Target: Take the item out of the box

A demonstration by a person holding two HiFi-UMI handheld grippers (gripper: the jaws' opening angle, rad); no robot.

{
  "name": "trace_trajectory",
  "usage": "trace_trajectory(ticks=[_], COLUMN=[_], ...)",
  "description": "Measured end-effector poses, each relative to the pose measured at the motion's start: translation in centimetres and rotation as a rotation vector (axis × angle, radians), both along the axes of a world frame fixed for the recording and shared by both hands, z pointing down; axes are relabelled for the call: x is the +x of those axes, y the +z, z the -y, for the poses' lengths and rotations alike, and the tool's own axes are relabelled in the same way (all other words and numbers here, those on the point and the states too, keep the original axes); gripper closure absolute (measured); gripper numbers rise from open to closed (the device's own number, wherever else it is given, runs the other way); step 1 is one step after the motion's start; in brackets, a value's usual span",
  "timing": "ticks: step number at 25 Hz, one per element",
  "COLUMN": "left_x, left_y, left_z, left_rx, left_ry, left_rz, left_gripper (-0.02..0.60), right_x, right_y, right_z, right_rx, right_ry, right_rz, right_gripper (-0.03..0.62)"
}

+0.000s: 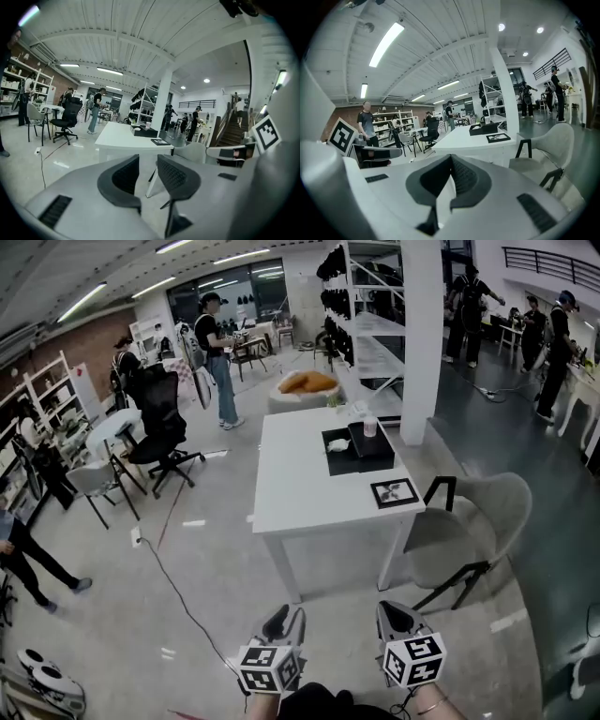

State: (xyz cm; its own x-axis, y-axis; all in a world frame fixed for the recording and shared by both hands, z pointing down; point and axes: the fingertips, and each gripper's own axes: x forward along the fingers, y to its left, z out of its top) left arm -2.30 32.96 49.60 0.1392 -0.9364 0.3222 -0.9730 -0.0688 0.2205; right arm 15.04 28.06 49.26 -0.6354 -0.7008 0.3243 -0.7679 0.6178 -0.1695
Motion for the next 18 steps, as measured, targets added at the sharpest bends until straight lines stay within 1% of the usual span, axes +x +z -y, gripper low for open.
trace_trajectory(ticks=[6, 11, 18], left_x=[0.0, -0.3, -1.4], left_y=[0.1, 0.9, 1.5], left_z=[1.4, 3.6, 9.4], left_rx=[-0.006, -0.015, -0.019], left_ry=[-0.008, 0.002, 0.043], left_rz=[-0.001, -0.007, -0.012], left_gripper=[0.459, 0.439, 0.419], right_x=[0.1, 0.0, -0.9], right_y=[0.4, 1.2, 1.5], right_z=[1.3, 3.4, 8.3], right_rx=[-0.010, -0.023, -0.023], right_ry=[-0.004, 0.013, 0.062], right_rz=[-0.001, -0.008, -0.016], right_gripper=[0.594, 0.594, 0.594])
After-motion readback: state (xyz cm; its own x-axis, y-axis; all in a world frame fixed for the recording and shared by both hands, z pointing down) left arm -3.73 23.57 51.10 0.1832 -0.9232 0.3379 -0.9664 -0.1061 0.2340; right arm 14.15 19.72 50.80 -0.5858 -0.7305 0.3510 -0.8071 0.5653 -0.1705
